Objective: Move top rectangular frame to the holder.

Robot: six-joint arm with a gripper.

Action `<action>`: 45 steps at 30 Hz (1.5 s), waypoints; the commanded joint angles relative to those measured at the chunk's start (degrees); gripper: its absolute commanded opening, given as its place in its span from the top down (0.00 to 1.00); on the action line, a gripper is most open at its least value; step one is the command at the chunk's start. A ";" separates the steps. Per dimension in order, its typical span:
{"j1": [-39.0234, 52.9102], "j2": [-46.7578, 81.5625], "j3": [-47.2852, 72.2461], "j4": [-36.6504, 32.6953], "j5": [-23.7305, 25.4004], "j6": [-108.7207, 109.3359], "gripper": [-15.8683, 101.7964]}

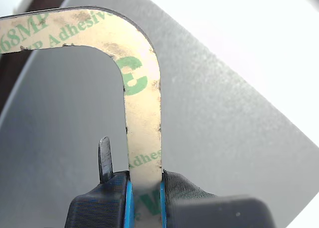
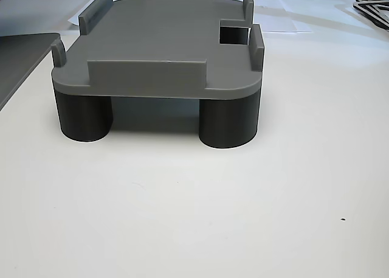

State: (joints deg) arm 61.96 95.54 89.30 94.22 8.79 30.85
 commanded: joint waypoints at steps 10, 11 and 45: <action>-7.91 2.11 -7.03 0.53 5.62 42.63 0.97; -8.79 1.67 -7.65 0.53 5.89 45.70 0.97; -33.66 -15.47 -18.46 0.70 -2.72 90.97 0.97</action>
State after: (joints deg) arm 29.18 78.93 72.69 94.31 6.42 122.08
